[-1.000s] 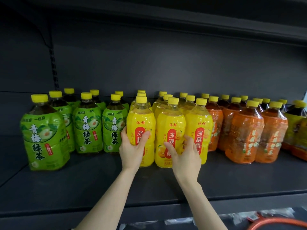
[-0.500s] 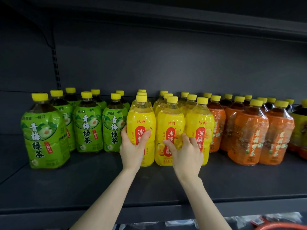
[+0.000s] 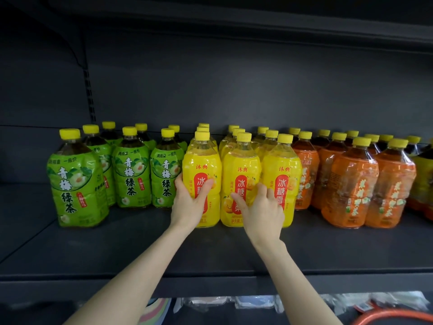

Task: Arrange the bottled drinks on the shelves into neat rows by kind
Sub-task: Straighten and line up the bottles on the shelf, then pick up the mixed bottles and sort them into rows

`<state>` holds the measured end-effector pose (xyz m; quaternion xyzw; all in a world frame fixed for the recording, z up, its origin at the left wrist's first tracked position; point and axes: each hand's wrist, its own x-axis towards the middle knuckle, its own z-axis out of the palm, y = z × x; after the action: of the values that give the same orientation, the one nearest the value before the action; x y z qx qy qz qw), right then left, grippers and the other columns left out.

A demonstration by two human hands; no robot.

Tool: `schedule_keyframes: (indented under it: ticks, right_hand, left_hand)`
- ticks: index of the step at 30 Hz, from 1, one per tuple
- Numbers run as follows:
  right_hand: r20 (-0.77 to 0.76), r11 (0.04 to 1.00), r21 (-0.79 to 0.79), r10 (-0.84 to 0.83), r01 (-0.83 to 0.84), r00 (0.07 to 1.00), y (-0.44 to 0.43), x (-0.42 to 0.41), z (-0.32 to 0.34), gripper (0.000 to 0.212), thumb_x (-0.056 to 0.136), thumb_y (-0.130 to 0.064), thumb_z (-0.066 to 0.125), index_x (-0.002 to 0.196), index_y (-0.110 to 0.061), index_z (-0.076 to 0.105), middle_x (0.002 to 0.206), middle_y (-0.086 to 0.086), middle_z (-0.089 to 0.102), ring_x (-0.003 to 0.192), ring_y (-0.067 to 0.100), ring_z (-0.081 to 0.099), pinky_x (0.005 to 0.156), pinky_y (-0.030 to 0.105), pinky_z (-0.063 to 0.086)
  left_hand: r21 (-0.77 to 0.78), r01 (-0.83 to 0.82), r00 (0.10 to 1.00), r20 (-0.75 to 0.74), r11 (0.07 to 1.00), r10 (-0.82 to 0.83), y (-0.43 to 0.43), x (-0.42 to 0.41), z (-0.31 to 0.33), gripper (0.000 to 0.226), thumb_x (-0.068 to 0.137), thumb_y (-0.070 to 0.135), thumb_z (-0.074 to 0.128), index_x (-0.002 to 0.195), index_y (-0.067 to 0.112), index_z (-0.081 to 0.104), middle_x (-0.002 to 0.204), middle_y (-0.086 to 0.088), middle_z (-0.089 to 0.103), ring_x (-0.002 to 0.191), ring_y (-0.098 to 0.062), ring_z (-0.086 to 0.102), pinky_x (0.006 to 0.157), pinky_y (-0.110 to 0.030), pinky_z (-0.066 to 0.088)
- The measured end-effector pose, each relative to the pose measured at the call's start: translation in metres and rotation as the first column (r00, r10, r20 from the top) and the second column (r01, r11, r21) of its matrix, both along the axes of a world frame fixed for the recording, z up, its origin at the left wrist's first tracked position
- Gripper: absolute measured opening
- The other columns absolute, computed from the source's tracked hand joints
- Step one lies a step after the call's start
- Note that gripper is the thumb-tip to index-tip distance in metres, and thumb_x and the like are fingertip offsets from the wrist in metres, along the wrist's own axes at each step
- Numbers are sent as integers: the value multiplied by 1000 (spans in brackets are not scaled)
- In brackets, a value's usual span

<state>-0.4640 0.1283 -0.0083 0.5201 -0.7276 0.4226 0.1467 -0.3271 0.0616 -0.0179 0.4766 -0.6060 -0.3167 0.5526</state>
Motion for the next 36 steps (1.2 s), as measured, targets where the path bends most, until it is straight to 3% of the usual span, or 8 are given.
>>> schedule_keyframes:
  ticks: [4, 9, 16, 22, 25, 28, 31, 36]
  right_hand:
    - [-37, 988, 148, 61, -55, 997, 11, -9, 6, 57, 92, -52, 51, 131, -10, 42, 121, 6, 56, 100, 27, 62, 65, 29, 40]
    - [-85, 984, 105, 155, -146, 984, 31, 2, 19, 40, 96, -37, 50, 128, -13, 53, 121, 5, 58, 90, 24, 64, 64, 28, 45]
    - [-103, 928, -44, 365, -370, 926, 25, 87, 64, 29, 93, -31, 57, 114, -13, 64, 116, 5, 61, 94, 26, 65, 74, 38, 53]
    - [-104, 846, -136, 505, -516, 857, 11, 220, 76, 27, 91, -28, 60, 111, -12, 66, 108, 3, 63, 91, 24, 62, 73, 31, 44]
    - [-60, 801, -164, 575, -576, 816, 4, 299, 65, 24, 91, -26, 61, 108, -11, 66, 106, 0, 62, 85, 23, 63, 73, 33, 48]
    - [-74, 757, -153, 633, -636, 771, -9, 374, 47, 22, 90, -24, 62, 106, -9, 67, 107, 2, 64, 97, 24, 60, 77, 32, 48]
    - [-37, 733, -120, 671, -670, 741, -23, 435, 40, 24, 91, -25, 60, 109, -10, 66, 111, 0, 62, 104, 22, 58, 83, 38, 50]
    - [-19, 710, -53, 702, -702, 712, -58, 512, 56, 28, 94, -29, 55, 116, -14, 64, 117, -4, 59, 107, 17, 56, 86, 34, 48]
  left_hand:
    - [102, 57, 951, 298, 993, -85, 10, 23, 15, 89, 76, 73, 43, 145, 24, 18, 135, 0, 52, 116, -24, 56, 96, -44, 48]
    - [2, 12, 759, 651, 1000, -10, 34, 60, 34, 53, 89, 50, 54, 131, 17, 48, 111, 1, 68, 95, -17, 66, 86, -39, 54]
    - [-297, 3, 735, 648, 955, 200, 70, 148, 78, 34, 90, 44, 54, 116, 23, 62, 102, 8, 70, 92, -9, 66, 85, -35, 54]
    - [-446, -110, 674, 623, 888, 397, 87, 282, 88, 37, 88, 52, 50, 111, 27, 62, 106, 9, 68, 97, -14, 64, 83, -39, 53]
    - [-443, -174, 649, 620, 880, 441, 89, 359, 77, 42, 84, 53, 46, 111, 25, 63, 104, 10, 67, 95, -14, 63, 81, -37, 53]
    - [-399, -260, 635, 615, 879, 467, 85, 428, 58, 29, 88, 43, 58, 110, 24, 63, 104, 9, 66, 97, -16, 62, 81, -36, 51]
    - [-374, -292, 613, 634, 880, 472, 76, 487, 46, 27, 88, 39, 59, 110, 25, 63, 104, 8, 66, 97, -17, 62, 80, -37, 51]
    - [-401, -312, 611, 610, 861, 505, 45, 567, 53, 25, 88, 37, 60, 109, 23, 64, 102, 7, 67, 93, -17, 63, 77, -36, 52]
